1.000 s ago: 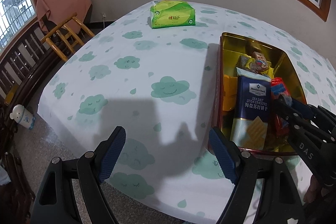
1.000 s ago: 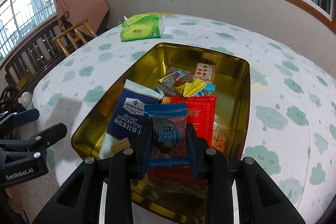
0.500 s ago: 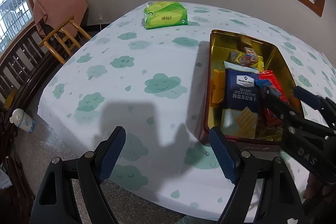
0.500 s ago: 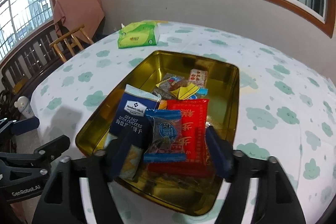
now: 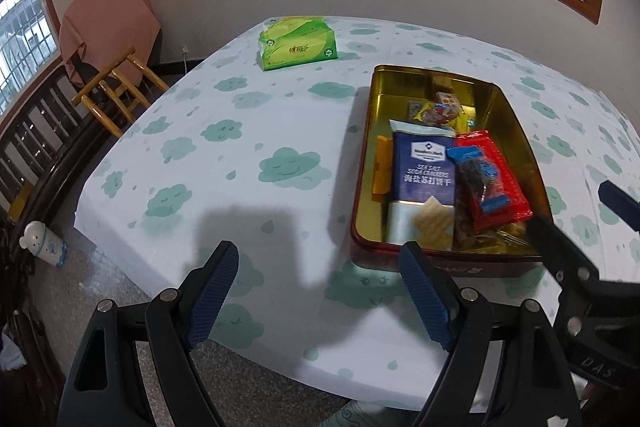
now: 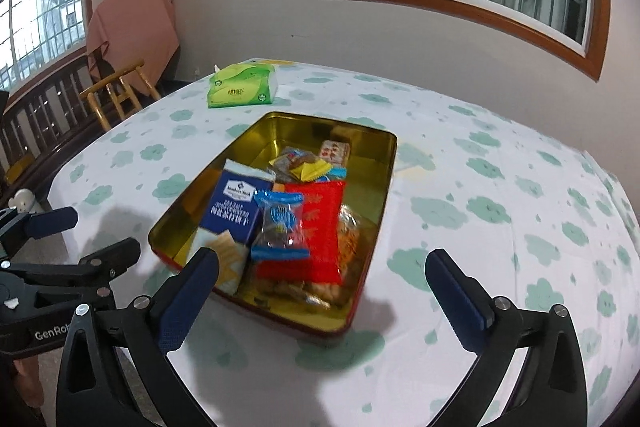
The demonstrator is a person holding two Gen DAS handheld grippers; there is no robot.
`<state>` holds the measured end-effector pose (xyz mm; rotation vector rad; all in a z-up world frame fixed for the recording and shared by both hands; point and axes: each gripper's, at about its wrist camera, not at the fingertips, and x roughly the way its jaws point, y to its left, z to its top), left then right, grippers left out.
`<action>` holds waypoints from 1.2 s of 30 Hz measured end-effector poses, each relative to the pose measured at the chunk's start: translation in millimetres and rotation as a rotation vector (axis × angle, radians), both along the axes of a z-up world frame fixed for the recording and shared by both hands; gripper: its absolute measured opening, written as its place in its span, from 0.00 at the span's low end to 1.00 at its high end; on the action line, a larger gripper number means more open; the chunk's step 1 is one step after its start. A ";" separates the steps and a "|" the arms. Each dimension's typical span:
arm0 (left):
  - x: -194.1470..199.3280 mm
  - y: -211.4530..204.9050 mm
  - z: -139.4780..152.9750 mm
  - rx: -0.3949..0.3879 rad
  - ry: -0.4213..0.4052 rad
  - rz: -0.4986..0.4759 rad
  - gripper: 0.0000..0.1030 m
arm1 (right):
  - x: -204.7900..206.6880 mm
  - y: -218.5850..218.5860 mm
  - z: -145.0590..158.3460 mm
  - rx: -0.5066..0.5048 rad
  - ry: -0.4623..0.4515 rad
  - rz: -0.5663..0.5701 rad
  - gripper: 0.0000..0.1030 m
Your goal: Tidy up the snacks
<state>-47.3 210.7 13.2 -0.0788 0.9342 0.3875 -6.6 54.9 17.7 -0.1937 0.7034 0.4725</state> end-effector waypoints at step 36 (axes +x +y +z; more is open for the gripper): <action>0.4 -15.0 1.2 0.029 0.025 -0.008 0.80 | -9.5 -17.0 -23.1 0.003 0.064 0.004 1.00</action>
